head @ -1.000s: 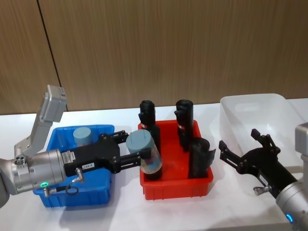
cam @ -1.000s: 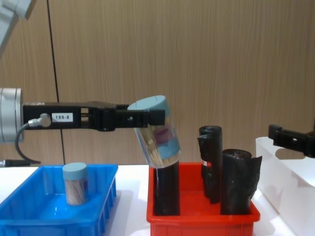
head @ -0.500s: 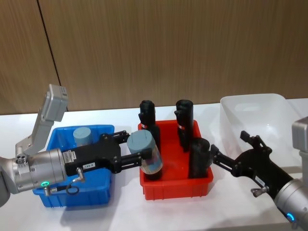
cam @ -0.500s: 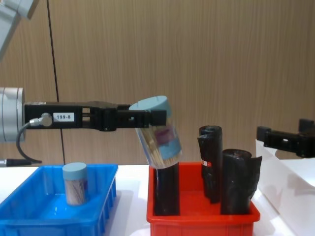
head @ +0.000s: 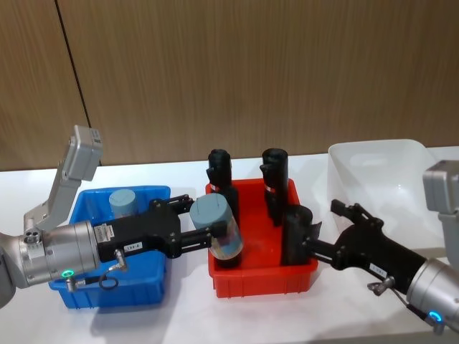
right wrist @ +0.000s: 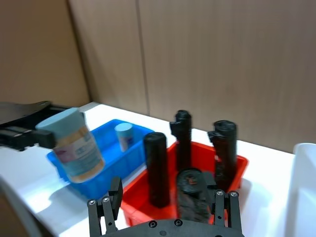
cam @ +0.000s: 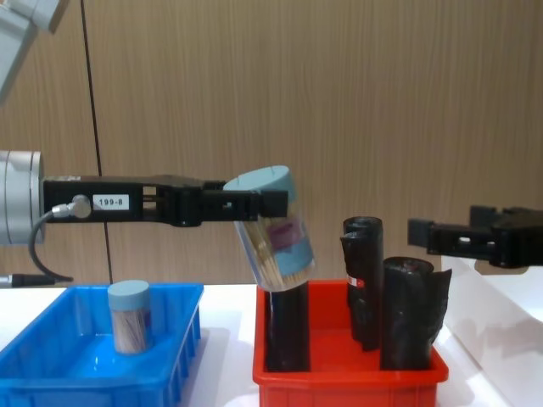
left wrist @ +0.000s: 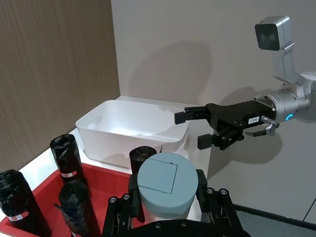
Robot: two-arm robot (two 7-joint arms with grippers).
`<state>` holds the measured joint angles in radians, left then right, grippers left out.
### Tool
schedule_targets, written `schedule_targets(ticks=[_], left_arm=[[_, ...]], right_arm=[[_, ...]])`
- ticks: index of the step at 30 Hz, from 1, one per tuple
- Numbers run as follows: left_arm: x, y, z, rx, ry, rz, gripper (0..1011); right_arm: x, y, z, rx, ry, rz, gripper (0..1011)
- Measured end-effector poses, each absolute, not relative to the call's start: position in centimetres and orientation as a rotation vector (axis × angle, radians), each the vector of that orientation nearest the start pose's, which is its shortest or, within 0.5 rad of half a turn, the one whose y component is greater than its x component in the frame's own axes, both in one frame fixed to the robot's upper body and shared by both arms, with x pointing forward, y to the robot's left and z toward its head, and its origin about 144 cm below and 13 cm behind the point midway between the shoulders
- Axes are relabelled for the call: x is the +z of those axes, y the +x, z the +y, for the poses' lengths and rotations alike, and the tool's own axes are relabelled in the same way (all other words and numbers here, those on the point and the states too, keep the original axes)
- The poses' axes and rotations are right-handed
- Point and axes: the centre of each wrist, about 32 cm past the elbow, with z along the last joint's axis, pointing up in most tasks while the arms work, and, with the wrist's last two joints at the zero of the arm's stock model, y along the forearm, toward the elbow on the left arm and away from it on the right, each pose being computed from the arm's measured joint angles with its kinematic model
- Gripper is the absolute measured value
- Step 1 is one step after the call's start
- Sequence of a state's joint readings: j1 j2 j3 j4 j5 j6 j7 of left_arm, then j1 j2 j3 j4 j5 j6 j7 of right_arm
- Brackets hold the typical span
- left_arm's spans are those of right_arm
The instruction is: Pick the cotton swabs from the blue box and place them into the white box.
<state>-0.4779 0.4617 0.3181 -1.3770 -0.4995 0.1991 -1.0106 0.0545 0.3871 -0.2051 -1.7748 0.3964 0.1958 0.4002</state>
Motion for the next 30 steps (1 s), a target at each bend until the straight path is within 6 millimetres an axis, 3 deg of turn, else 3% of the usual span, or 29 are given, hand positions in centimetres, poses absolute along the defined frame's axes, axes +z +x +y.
schedule_targets(ticks=[9,30], left_arm=[[125.4,57.1,29.8,0.376,0.066,0.021,669],[125.4,57.1,29.8,0.376,0.066,0.021,669]], right_arm=[[122.2,47.2,-25.4,-0.769,-0.057,0.036,1002],[122.2,50.1,-22.8,-0.593,-0.136,0.019,1001]])
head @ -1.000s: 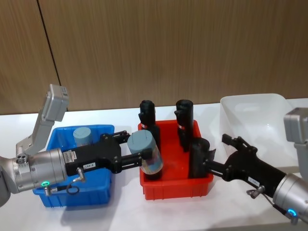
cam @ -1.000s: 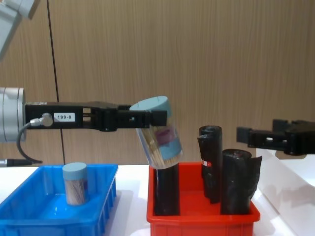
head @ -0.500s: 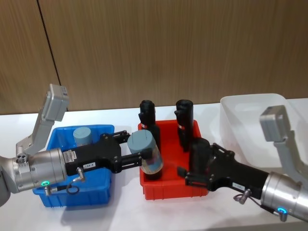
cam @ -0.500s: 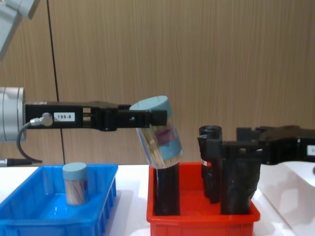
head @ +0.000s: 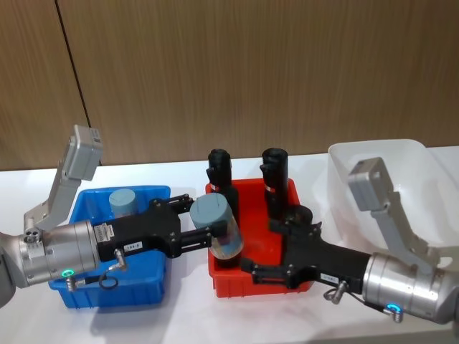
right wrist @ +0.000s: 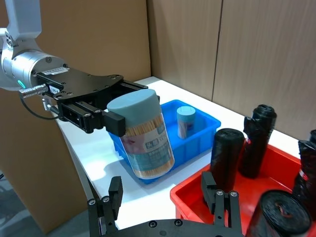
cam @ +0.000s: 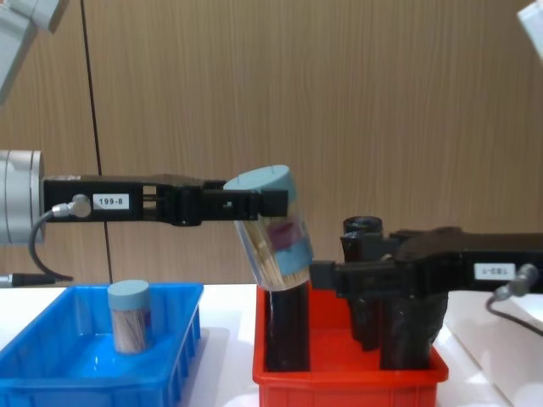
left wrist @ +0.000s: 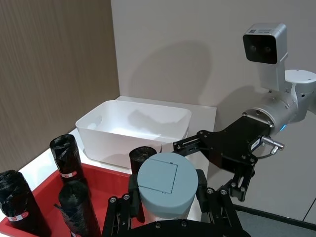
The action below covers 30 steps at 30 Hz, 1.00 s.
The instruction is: Pick the cotton swabs from the blue box and place them into the white box.
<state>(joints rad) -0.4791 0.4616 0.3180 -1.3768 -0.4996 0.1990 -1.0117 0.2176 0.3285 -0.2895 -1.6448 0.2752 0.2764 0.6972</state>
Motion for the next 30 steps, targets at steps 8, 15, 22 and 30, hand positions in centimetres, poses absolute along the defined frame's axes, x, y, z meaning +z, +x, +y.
schedule_targets(ticks=[8,15,22,30], left_arm=[[125.4,57.1,29.8,0.376,0.066,0.021,669],[125.4,57.1,29.8,0.376,0.066,0.021,669],[125.4,57.1,29.8,0.376,0.066,0.021,669],[125.4,57.1,29.8,0.376,0.066,0.021,669]], right_arm=[[122.2,51.2,-21.6,-0.566,-0.154,0.006,1002],[122.2,51.8,-20.9,-0.550,-0.160,-0.006,1001],[122.4,52.2,-20.3,-0.535,-0.166,-0.019,1002],[122.5,52.7,-19.5,-0.518,-0.169,-0.032,1002]])
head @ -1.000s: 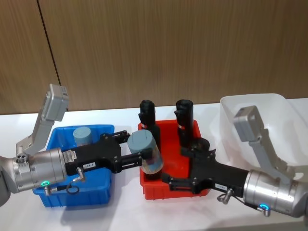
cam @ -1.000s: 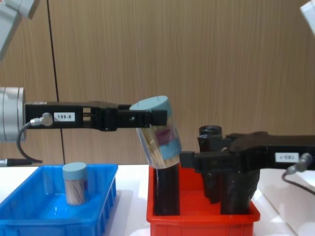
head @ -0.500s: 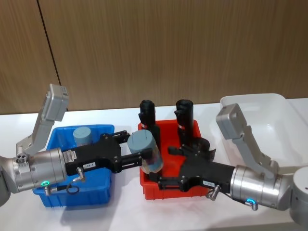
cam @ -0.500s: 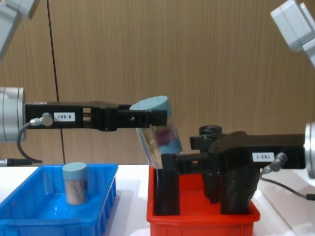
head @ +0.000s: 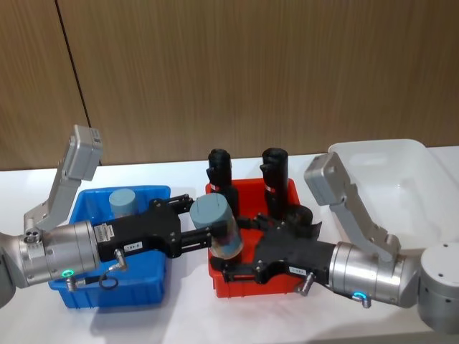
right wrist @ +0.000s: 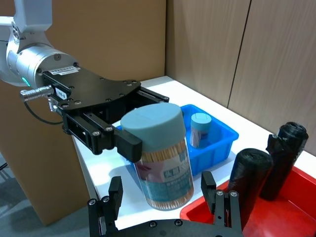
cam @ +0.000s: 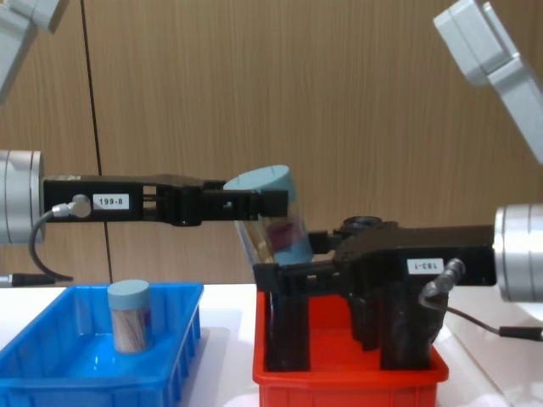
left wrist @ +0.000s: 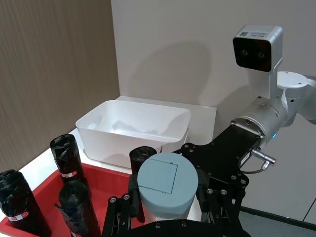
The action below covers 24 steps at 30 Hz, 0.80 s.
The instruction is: Pick the cotton swabs from the blue box and place them into the white box.
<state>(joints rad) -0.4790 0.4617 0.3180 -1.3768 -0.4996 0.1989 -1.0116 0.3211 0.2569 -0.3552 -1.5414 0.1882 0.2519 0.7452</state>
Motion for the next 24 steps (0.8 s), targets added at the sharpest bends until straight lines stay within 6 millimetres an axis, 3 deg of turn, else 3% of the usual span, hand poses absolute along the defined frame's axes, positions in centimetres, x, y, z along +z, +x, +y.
schedule_targets(ticks=[13,17,24], left_arm=[[125.4,57.1,29.8,0.376,0.066,0.021,669],[125.4,57.1,29.8,0.376,0.066,0.021,669],[125.4,57.1,29.8,0.376,0.066,0.021,669]], right_arm=[[122.8,53.2,-18.6,-0.507,-0.166,-0.047,1002],[122.8,53.3,-18.4,-0.505,-0.166,-0.048,951],[122.8,53.6,-18.0,-0.501,-0.169,-0.051,734]])
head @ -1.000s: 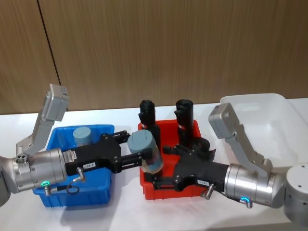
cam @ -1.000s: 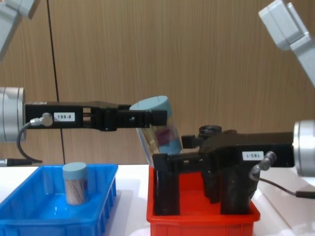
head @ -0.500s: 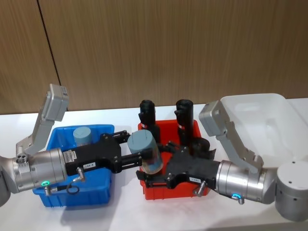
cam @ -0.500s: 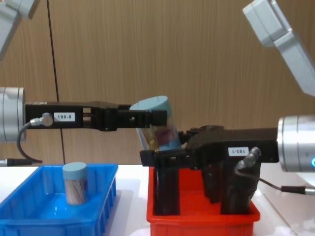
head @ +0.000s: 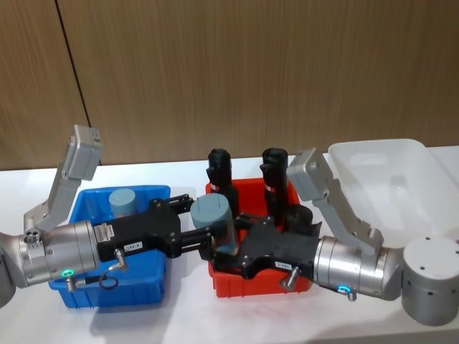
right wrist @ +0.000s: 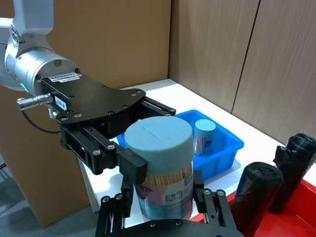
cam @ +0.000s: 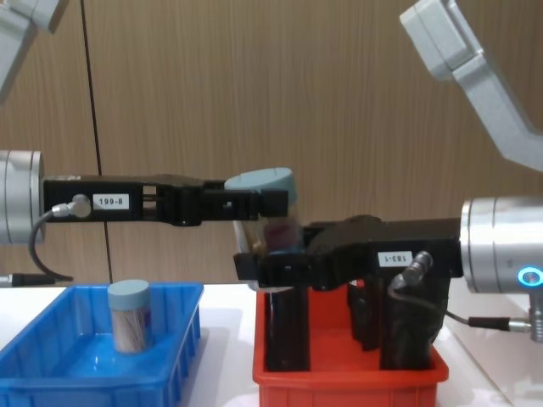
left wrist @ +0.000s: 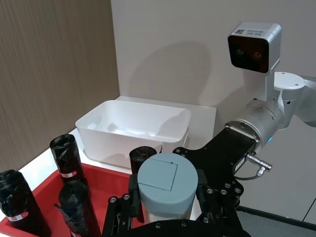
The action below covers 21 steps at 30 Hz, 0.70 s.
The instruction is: Pick the cotton swabs from the blue box and place them into the white box.
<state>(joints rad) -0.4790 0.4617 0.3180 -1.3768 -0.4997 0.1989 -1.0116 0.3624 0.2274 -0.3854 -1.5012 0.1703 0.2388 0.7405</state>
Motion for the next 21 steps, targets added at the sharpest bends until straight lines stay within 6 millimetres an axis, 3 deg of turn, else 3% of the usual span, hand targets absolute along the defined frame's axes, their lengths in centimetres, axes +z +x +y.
schedule_targets(ticks=[2,3,13,21], left_arm=[[125.39,57.09,29.82,0.376,0.066,0.021,669],[125.39,57.09,29.82,0.376,0.066,0.021,669],[125.38,57.08,29.81,0.376,0.066,0.021,673],[125.39,57.08,29.81,0.376,0.066,0.021,908]], right_arm=[[122.79,53.59,-17.95,-0.501,-0.169,-0.052,707],[122.77,53.61,-17.89,-0.500,-0.169,-0.052,642],[122.76,53.64,-17.61,-0.493,-0.163,-0.053,630],[122.76,53.62,-17.47,-0.493,-0.155,-0.050,630]])
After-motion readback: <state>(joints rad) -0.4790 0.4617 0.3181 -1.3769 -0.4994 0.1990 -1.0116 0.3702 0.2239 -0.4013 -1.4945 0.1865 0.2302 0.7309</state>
